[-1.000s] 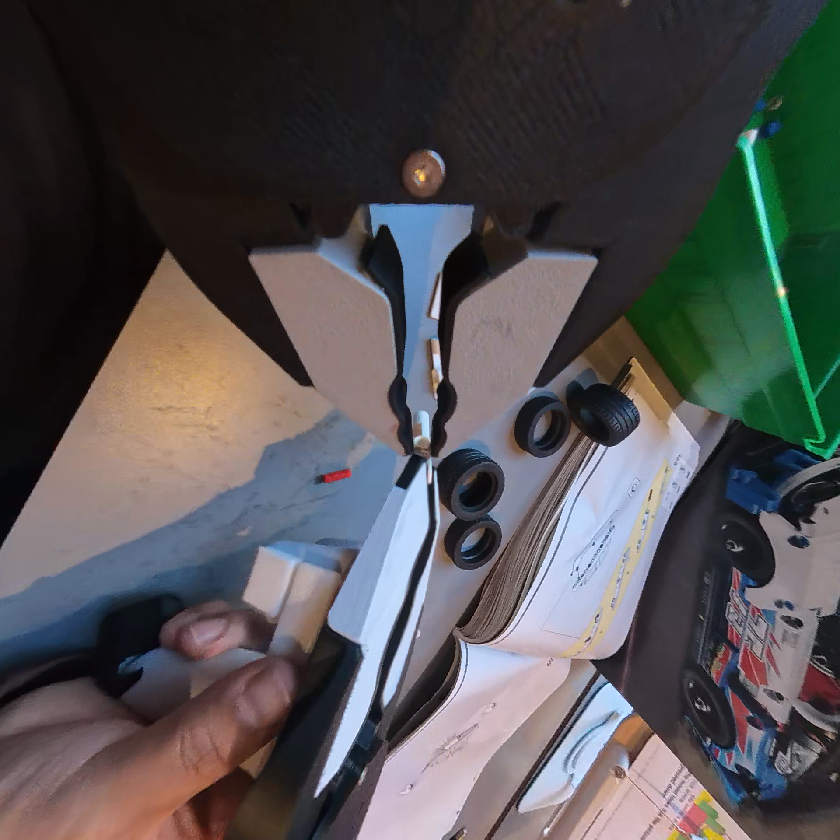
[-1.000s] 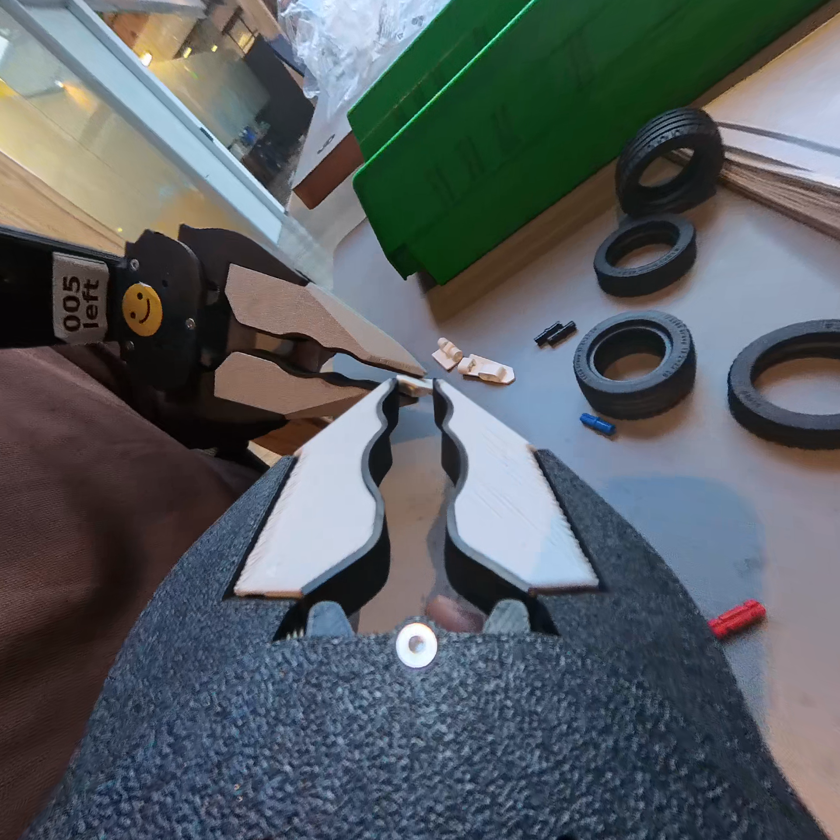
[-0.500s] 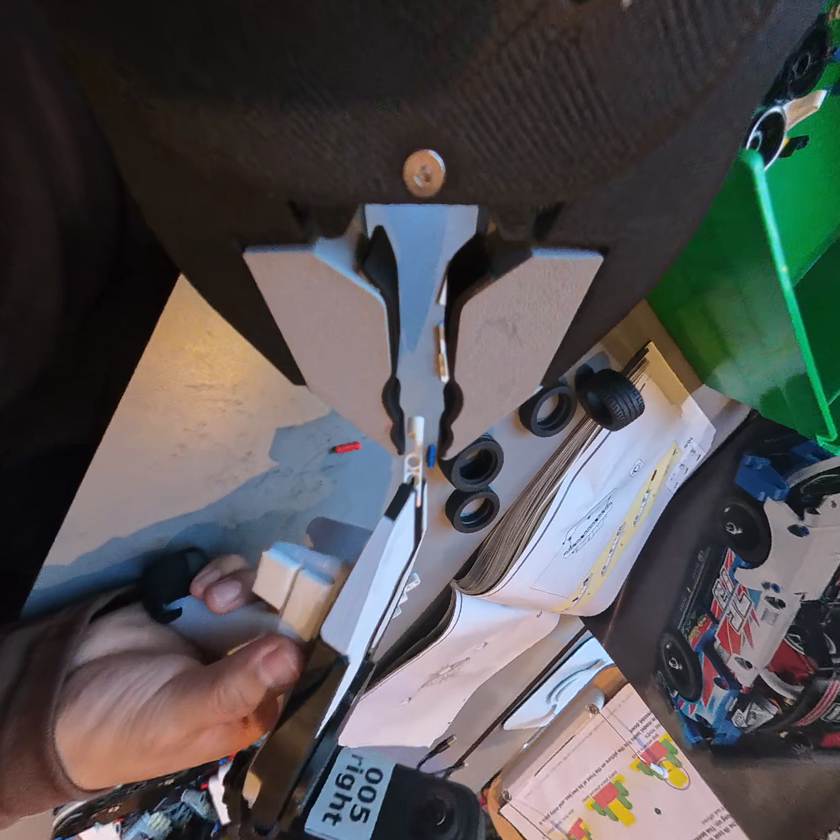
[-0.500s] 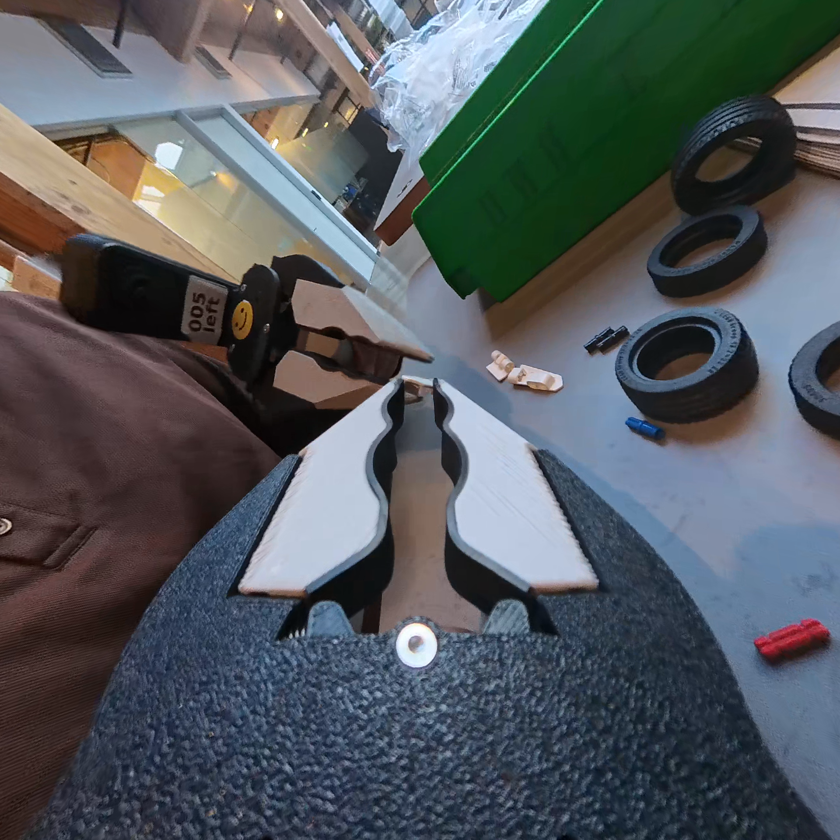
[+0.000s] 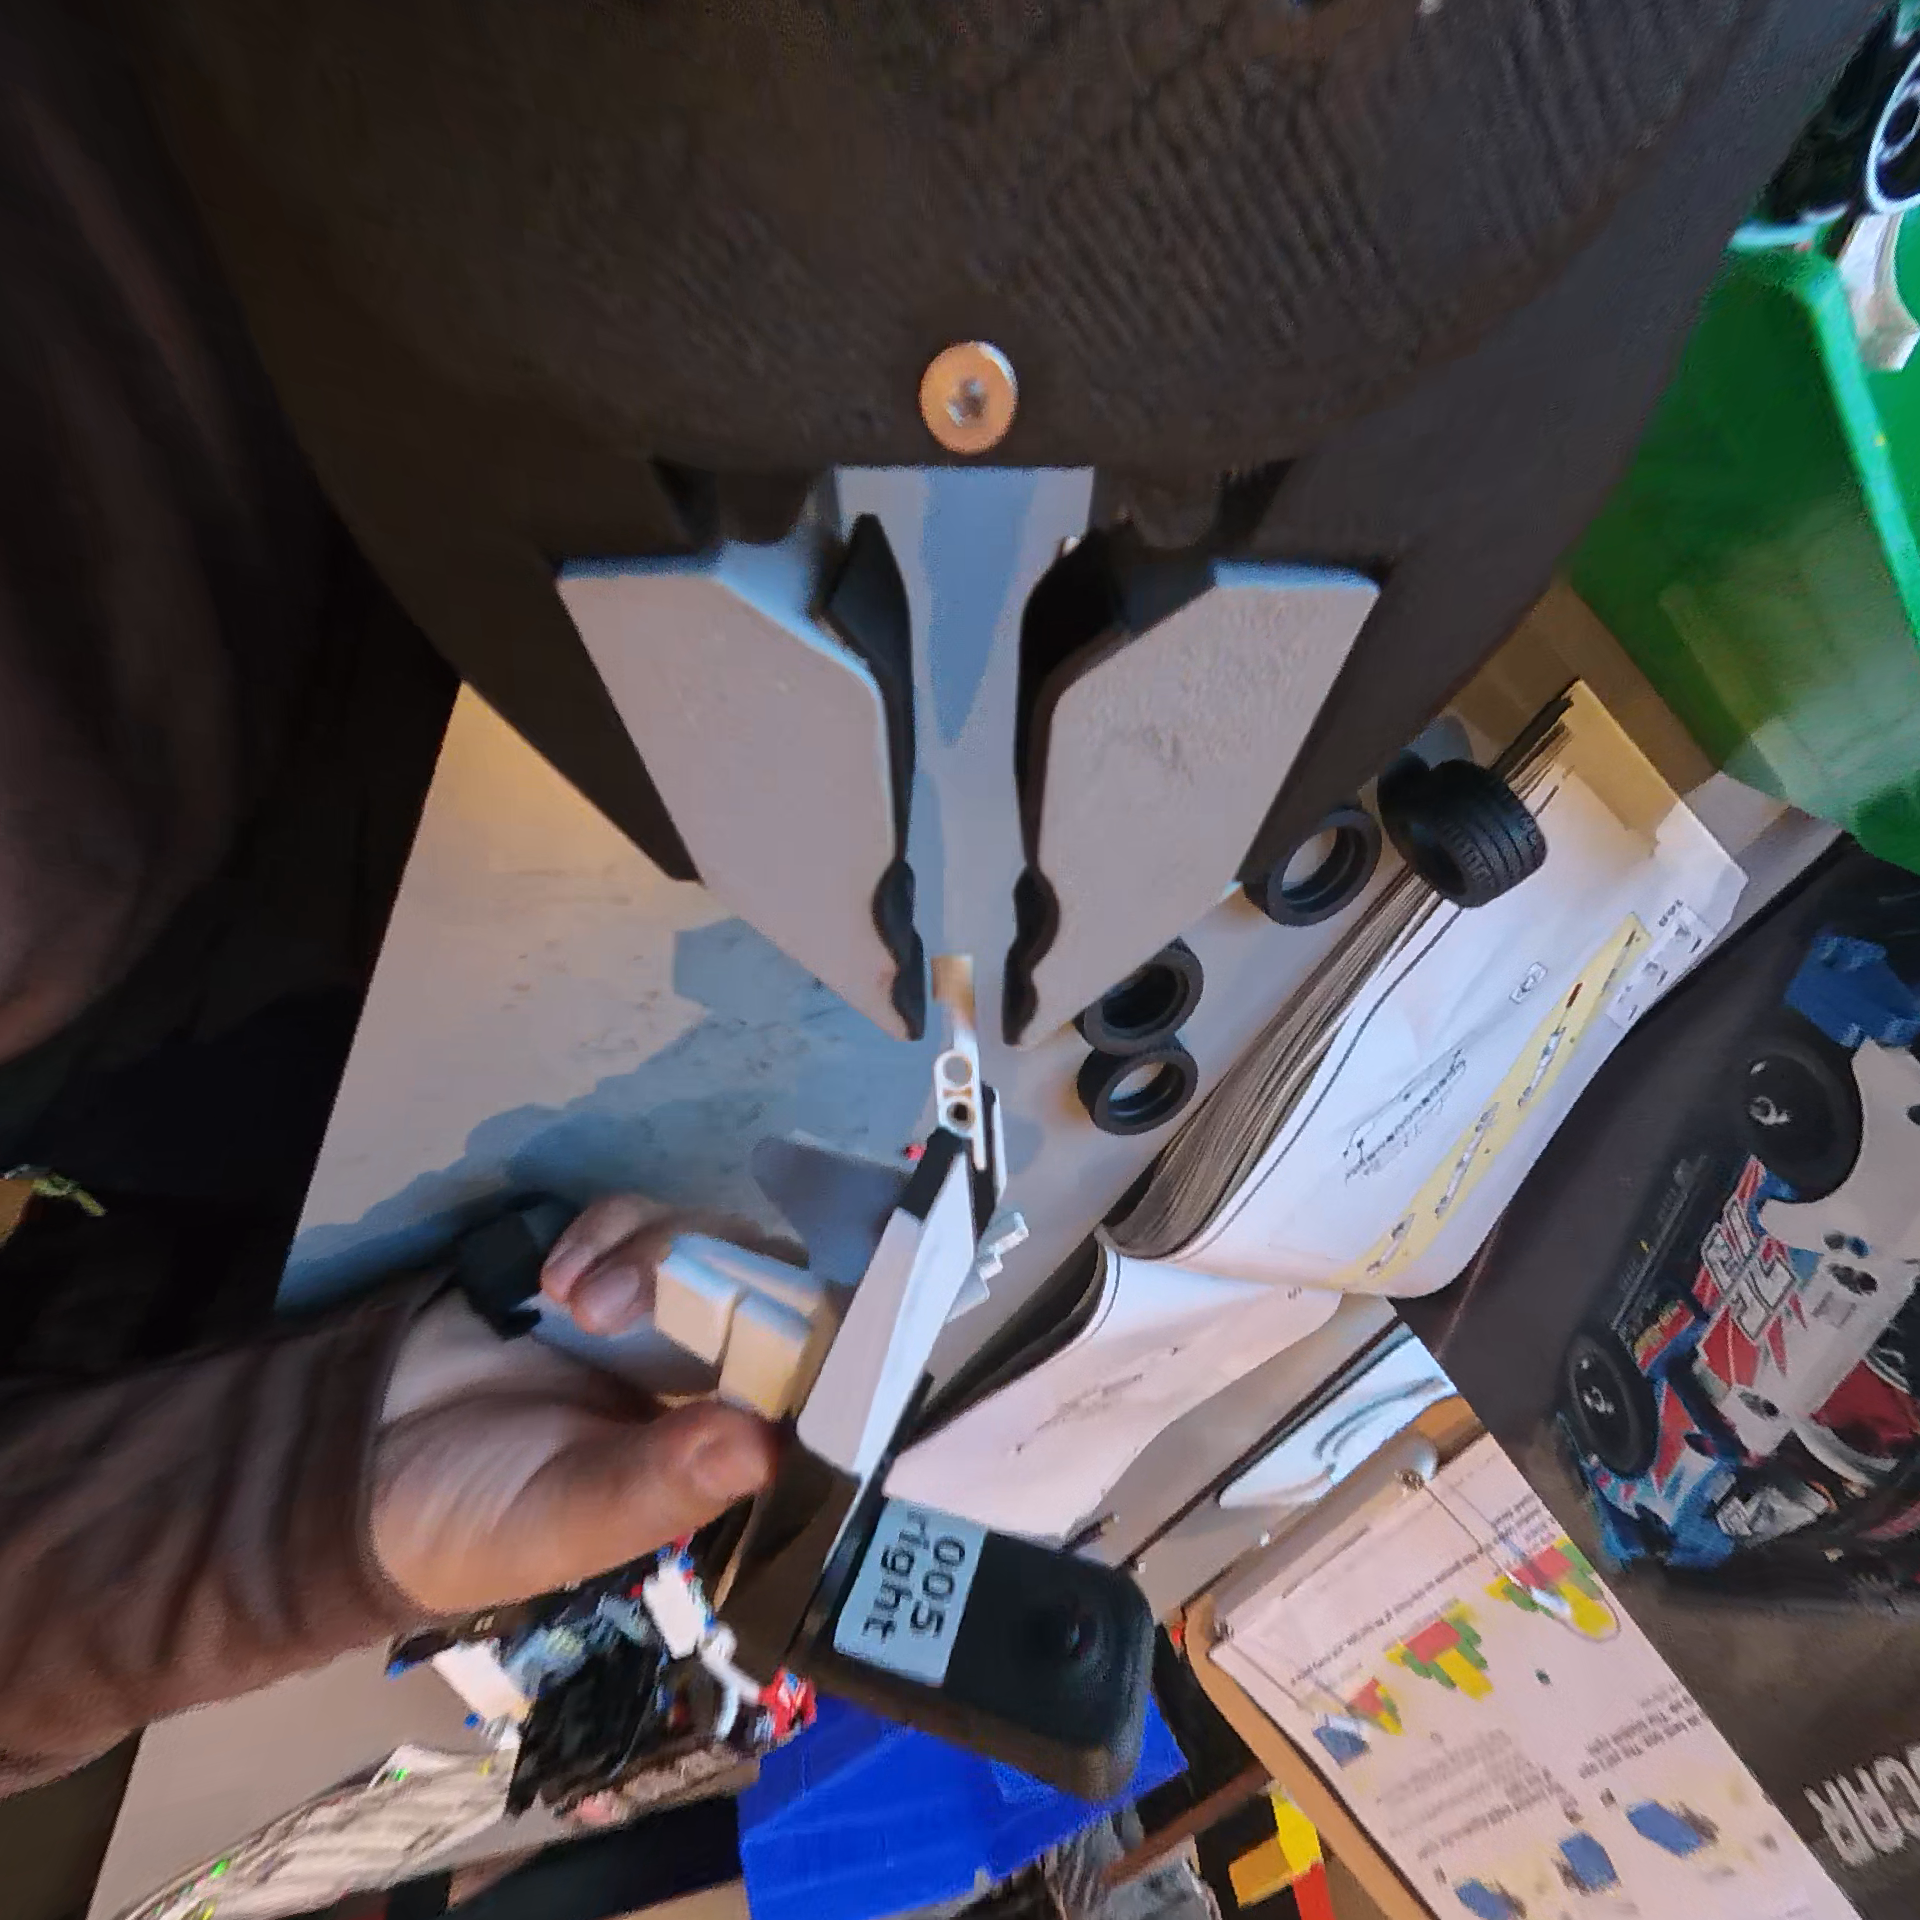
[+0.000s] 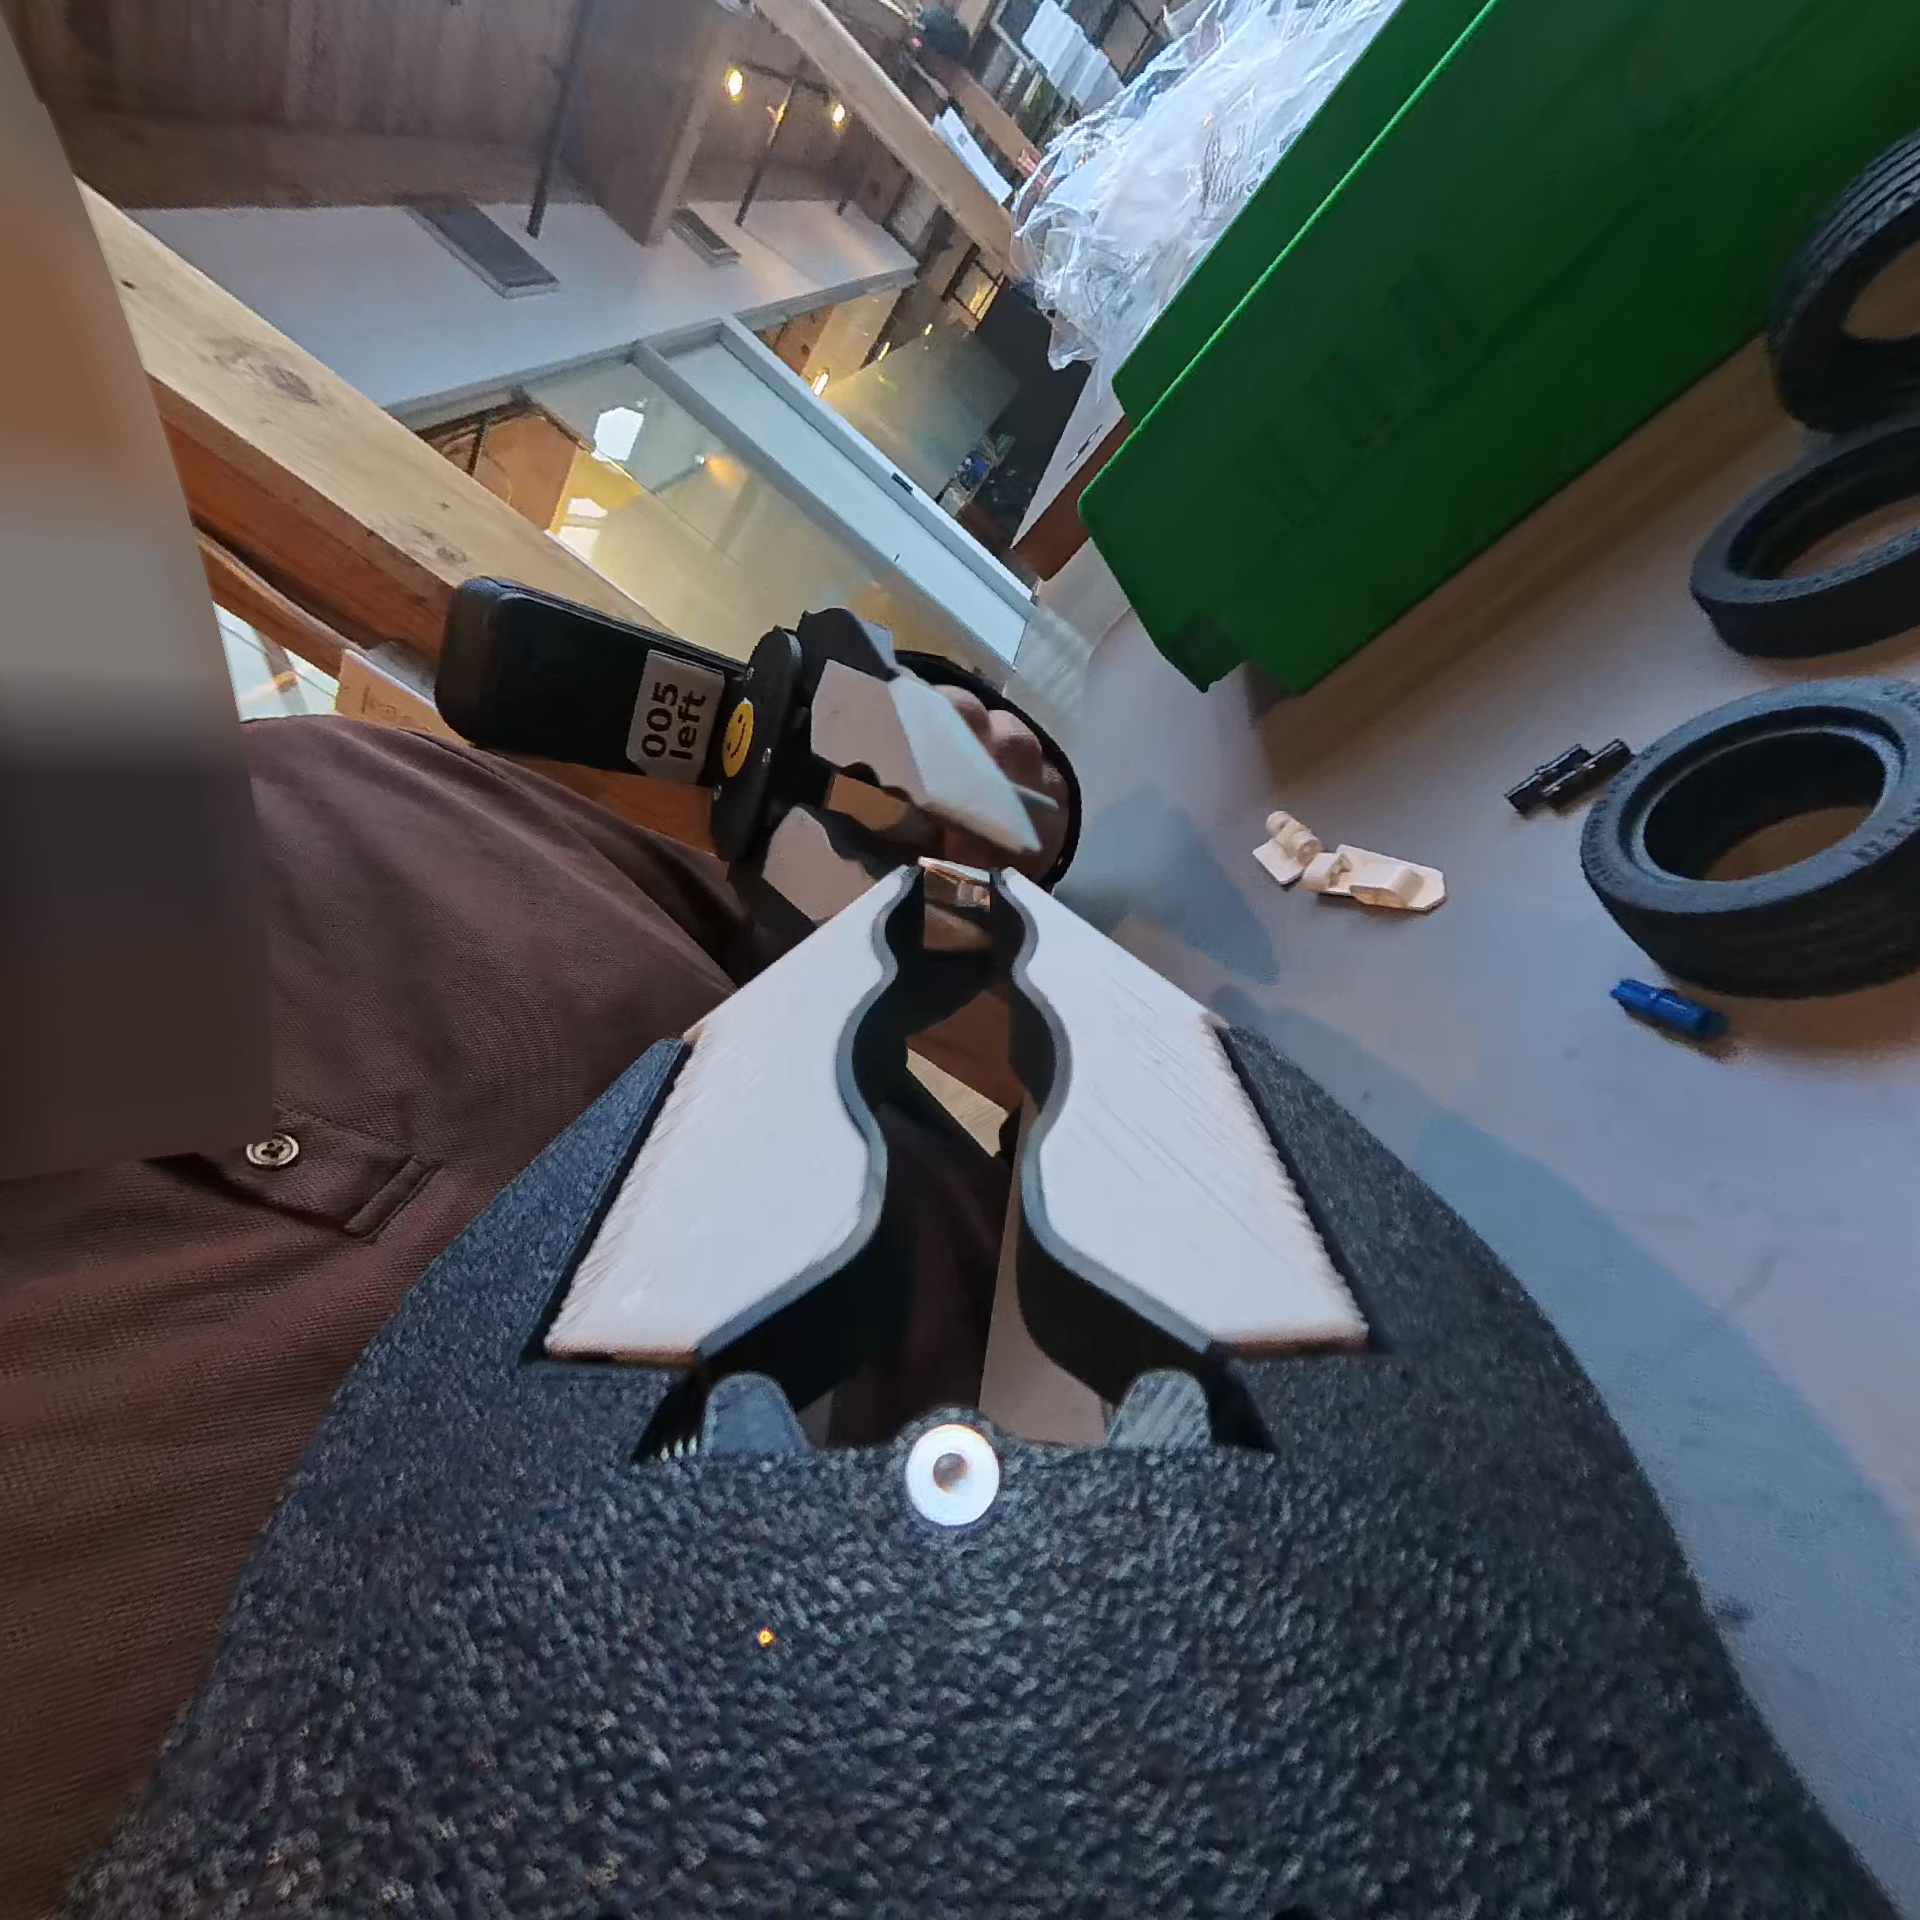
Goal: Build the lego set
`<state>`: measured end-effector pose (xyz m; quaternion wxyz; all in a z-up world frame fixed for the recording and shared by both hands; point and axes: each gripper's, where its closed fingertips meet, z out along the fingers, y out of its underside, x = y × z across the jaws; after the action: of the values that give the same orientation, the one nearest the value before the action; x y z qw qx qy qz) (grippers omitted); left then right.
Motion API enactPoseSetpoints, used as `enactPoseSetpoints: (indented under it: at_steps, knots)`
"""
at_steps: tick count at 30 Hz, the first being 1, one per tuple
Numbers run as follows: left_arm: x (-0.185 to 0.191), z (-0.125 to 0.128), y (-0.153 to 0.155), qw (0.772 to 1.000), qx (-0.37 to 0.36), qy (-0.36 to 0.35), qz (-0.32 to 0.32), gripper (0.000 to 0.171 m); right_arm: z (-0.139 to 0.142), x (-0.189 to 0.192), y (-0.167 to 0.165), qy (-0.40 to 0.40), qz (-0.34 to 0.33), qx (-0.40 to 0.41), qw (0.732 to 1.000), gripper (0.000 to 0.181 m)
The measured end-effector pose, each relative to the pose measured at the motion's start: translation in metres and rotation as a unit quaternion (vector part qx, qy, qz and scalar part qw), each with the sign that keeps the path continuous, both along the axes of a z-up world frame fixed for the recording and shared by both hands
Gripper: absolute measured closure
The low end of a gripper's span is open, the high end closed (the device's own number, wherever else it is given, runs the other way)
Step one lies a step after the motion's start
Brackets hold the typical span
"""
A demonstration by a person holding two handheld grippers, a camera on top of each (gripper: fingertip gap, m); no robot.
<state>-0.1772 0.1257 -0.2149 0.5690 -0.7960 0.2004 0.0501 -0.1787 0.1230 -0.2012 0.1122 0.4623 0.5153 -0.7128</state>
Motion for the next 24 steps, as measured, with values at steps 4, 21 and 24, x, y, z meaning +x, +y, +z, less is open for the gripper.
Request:
enactPoseSetpoints:
  at_steps: [4, 21, 24]
  knots:
    - [0.0, 0.003, 0.0, 1.0, 0.006, -0.014, -0.003, 0.167, 0.001, 0.0, 0.0, -0.002, 0.002, -0.011, 1.0, 0.169]
    - [-0.003, 0.0, -0.003, 1.0, -0.009, -0.006, -0.004, 0.167, -0.009, -0.004, 0.01, -0.008, -0.028, 0.033, 0.999, 0.169]
    - [-0.01, -0.015, -0.003, 0.998, -0.061, -0.003, 0.008, 0.167, -0.02, -0.009, 0.021, 0.022, -0.081, 0.181, 0.98, 0.153]
